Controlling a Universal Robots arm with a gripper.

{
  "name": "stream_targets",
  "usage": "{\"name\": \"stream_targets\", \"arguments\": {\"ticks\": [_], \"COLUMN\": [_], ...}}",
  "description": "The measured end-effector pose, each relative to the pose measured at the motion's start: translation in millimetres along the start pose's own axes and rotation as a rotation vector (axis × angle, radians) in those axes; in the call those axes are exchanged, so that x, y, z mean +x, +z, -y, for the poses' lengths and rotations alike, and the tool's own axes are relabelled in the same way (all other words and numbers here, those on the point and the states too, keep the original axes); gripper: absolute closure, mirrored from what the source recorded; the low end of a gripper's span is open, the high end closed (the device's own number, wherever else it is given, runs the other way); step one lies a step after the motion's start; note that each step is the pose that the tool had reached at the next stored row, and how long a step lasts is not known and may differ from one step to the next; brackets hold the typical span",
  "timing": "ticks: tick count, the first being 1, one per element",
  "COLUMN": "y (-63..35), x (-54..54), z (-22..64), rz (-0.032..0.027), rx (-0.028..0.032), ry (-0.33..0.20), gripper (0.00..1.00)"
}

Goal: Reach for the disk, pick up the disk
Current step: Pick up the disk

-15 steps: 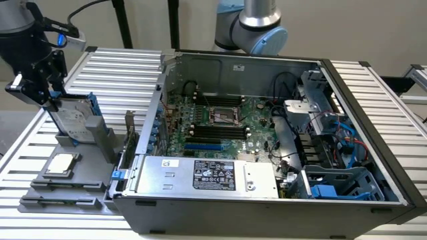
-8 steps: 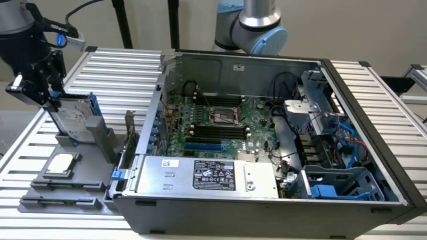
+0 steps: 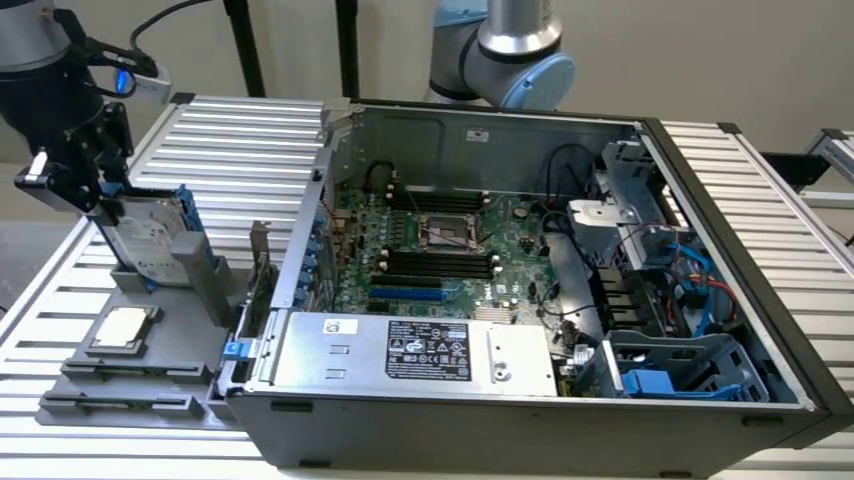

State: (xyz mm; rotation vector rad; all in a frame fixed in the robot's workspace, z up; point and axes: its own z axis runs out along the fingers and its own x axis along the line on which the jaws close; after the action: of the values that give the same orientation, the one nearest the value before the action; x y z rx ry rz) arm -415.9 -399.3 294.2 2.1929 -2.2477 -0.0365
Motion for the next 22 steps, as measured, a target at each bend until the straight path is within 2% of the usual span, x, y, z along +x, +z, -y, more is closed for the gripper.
{"name": "stream_targets", "arguments": {"ticks": [7, 21, 22], "y": [1.6, 2.8, 2.7], "x": [0.0, -1.7, -1.9], "z": [-0.5, -0.8, -0.8], "rz": [-0.0001, -0.0012, -0.0017], "rx": [0.0034, 0.0033, 0.0032], "ry": [-0.017, -0.021, -0.021], "gripper": [0.52, 0.52, 0.54]}}
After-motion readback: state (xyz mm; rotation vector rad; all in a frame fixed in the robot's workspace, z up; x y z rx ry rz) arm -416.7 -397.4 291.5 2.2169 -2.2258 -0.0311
